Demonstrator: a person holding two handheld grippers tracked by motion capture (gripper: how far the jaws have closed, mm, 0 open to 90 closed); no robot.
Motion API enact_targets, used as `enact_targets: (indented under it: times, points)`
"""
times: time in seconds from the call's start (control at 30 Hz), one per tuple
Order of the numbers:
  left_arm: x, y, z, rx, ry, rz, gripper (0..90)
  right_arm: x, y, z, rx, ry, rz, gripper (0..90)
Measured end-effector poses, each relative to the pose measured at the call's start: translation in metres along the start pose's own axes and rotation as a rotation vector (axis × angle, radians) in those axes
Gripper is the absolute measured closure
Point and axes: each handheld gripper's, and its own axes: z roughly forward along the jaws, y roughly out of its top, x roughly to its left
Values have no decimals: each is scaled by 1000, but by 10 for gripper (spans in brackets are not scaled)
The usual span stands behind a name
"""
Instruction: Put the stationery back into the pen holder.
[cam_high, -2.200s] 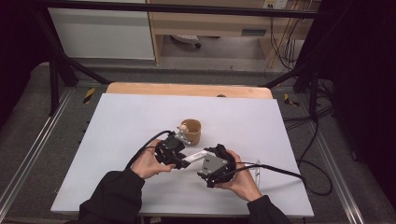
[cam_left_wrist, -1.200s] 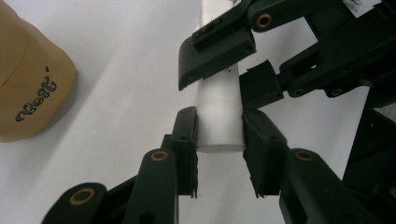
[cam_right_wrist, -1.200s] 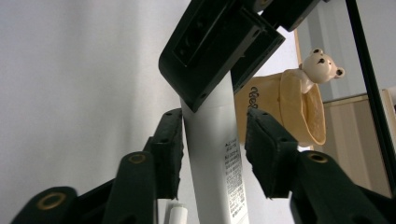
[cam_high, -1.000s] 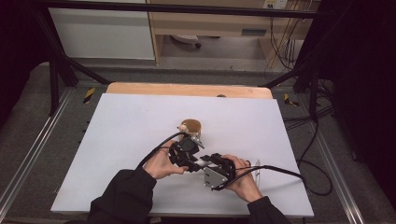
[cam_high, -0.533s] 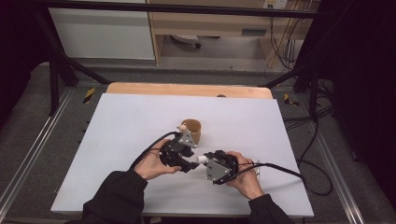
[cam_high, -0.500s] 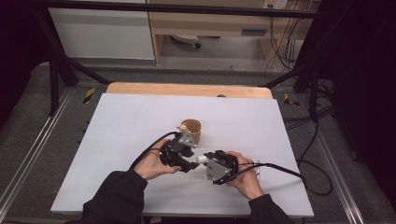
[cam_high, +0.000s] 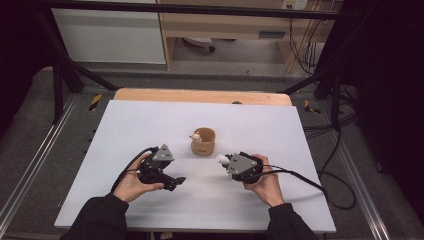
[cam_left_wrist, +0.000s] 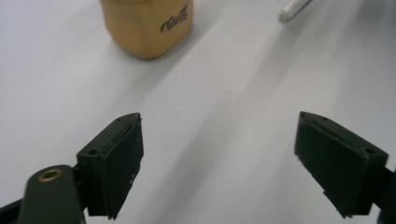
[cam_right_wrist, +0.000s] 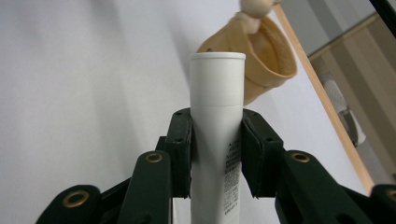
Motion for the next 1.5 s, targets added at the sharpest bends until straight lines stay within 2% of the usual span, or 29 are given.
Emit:
enact_targets:
  times: [0.1, 0.23, 0.27, 0.47, 0.53, 0.57, 0.6, 0.73, 0.87, 0.9, 0.93, 1.0, 1.07, 1.13, 1.2, 1.23, 1.5]
  points:
    - [6, -12, -3, -18, 25, -41, 115, -7, -1, 1, -16, -6, 94, 667]
    - [14, -28, -9, -43, 54, -84, 94, -14, 1, 0, -34, -10, 187, 667]
    - [15, -32, -11, -50, 58, -96, 90, -17, 1, -1, -44, -7, 226, 667]
    - [24, -56, -18, -77, 88, -154, 88, -27, 4, -3, -76, -7, 361, 668]
    - [27, -62, -20, -77, 99, -167, 88, -29, 5, -3, -89, -6, 402, 668]
    - [28, -66, -22, -80, 103, -174, 88, -32, 5, -4, -108, -3, 444, 668]
    - [29, -69, -23, -83, 106, -182, 88, -32, 5, -4, -108, -3, 444, 668]
    - [33, -79, -27, -95, 120, -206, 88, -36, 7, -4, -139, -12, 518, 668]
    - [34, -87, -30, -94, 130, -216, 88, -41, 9, -3, -181, -34, 597, 668]
    - [35, -88, -30, -94, 131, -219, 87, -43, 12, -2, -199, -49, 634, 668]
    - [36, -89, -30, -91, 132, -223, 87, -43, 12, -2, -199, -49, 634, 668]
    - [37, -91, -31, -92, 138, -231, 84, -46, 16, 0, -235, -67, 684, 667]
    - [38, -92, -31, -94, 142, -237, 83, -48, 17, 1, -245, -71, 694, 667]
    - [39, -94, -32, -92, 143, -239, 80, -52, 22, 5, -266, -82, 739, 668]
    - [39, -94, -32, -93, 146, -245, 80, -53, 23, 6, -268, -84, 749, 667]
    - [40, -95, -32, -95, 145, -247, 78, -56, 26, 9, -283, -86, 774, 667]
    - [40, -96, -33, -98, 150, -254, 71, -60, 35, 24, -312, -87, 824, 667]
